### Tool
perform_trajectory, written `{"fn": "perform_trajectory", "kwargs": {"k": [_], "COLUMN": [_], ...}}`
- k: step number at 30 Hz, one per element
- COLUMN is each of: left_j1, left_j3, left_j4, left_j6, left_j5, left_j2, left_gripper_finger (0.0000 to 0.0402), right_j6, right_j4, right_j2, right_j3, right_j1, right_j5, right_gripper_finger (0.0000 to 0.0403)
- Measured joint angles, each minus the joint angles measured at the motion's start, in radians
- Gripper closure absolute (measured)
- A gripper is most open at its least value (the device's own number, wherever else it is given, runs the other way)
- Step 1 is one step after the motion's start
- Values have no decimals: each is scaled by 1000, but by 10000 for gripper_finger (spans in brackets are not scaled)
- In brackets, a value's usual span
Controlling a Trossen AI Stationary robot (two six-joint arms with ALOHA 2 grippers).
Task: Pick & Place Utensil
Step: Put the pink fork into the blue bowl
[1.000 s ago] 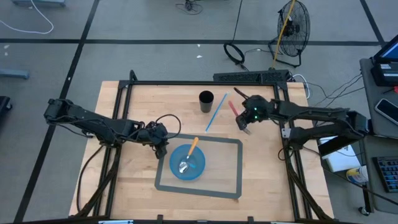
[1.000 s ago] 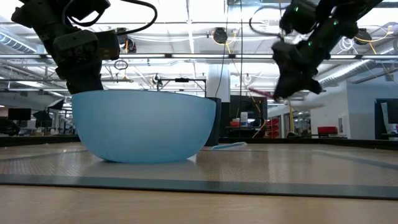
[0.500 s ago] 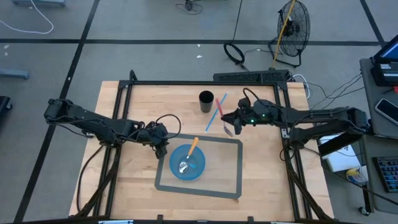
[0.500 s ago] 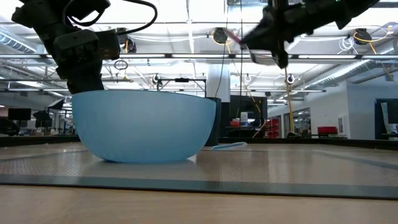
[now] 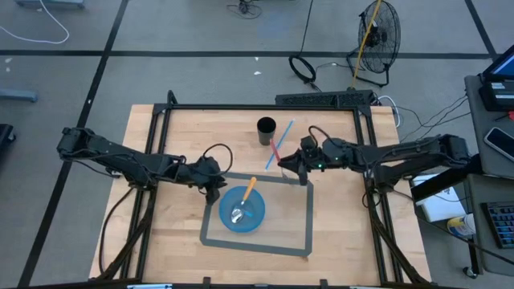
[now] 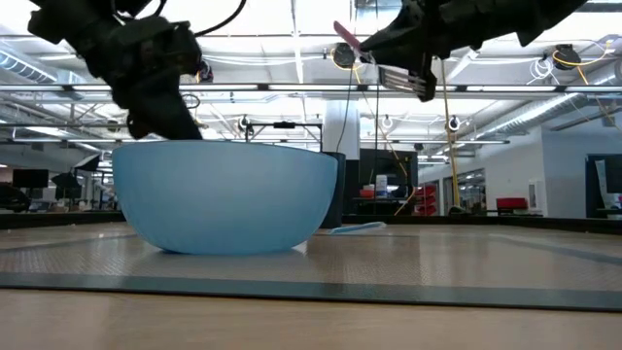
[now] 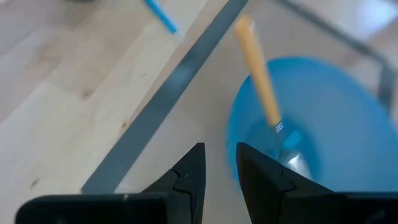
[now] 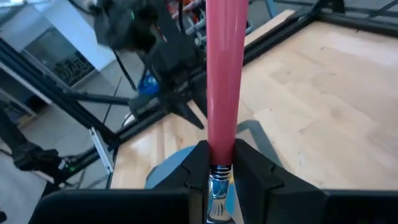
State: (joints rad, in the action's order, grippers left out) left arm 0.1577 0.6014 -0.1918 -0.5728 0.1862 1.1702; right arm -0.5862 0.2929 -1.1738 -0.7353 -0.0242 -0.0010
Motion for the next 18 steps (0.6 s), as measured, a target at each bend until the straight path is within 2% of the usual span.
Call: {"fn": "perform_trajectory", "kwargs": {"k": [4, 13, 18], "left_j1": [0, -42, -90], "left_j3": [0, 0, 0], "left_j4": [136, 572, 686], "left_j6": [3, 26, 37], "left_j5": [-14, -104, -108], "left_j2": [0, 0, 0], "left_gripper_finger": [309, 309, 309], "right_j6": [20, 108, 120], "right_j4": [71, 293, 320], "right_j2": [-59, -164, -189], "right_j3": [0, 0, 0], "right_j1": [30, 71, 72], "right_j5": [-2, -30, -29], "right_gripper_finger": [362, 362, 362]}}
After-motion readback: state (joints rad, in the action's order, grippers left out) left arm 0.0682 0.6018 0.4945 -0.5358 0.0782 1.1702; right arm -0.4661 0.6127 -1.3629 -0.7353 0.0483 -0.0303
